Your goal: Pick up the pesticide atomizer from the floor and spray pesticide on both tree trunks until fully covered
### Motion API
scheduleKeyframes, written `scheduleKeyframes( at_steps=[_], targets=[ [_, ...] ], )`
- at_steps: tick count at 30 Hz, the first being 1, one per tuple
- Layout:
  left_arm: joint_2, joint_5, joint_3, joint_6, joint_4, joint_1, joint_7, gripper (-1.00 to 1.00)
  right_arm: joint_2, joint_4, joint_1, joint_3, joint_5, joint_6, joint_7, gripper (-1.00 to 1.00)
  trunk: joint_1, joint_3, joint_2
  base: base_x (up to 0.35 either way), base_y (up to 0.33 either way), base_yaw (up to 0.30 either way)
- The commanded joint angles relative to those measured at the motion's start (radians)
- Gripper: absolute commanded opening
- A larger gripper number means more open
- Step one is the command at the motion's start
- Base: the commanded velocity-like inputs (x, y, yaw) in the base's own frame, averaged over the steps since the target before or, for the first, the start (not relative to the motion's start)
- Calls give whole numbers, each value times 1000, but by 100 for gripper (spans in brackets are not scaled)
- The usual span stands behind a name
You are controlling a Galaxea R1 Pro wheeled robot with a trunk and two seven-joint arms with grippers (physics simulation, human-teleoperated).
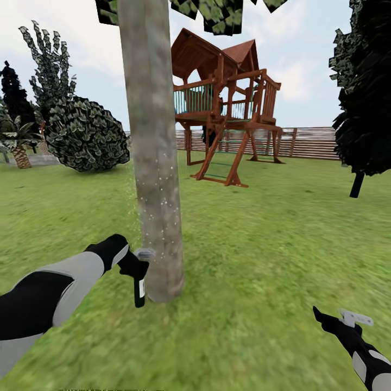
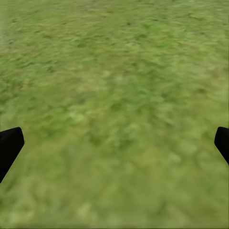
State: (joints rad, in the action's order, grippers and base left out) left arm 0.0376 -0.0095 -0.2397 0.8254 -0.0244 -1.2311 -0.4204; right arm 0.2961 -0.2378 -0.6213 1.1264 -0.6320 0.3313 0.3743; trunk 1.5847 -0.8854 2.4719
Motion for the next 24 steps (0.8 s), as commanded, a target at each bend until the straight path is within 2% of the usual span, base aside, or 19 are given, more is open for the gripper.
scheduleKeyframes(
  at_steps=[1, 7, 9, 15, 20, 24],
  targets=[
    [0, 0, 0, -6, 0, 6, 0, -100, 0, 0, 0, 0, 0, 0, 0, 100, 0, 0, 0, 0, 0, 243],
    [-2, 1, 0, -106, 0, 62, 0, -100, 0, 0, 0, 0, 0, 0, 0, 100, 0, 0, 0, 0, -18, 254],
    [-5, 4, 0, -173, 0, 72, 0, -100, 0, -1, 0, 0, 0, 0, 1, 100, 0, 0, 0, 0, -242, 236],
    [-3, 6, 2, -257, 0, 102, 0, -100, 0, -1, 0, 0, 0, 0, 1, 100, 0, 0, 0, -50, -310, 81],
    [-2, 7, 3, -282, 0, 105, 0, -100, 0, 0, 0, 0, 0, 0, 2, 100, 0, 0, 0, -119, -317, 11],
    [-3, 9, 3, -282, 0, 106, 0, -100, 0, 0, 0, 0, 0, 0, 2, 100, 0, 0, 0, -122, -310, 207]
  ],
)
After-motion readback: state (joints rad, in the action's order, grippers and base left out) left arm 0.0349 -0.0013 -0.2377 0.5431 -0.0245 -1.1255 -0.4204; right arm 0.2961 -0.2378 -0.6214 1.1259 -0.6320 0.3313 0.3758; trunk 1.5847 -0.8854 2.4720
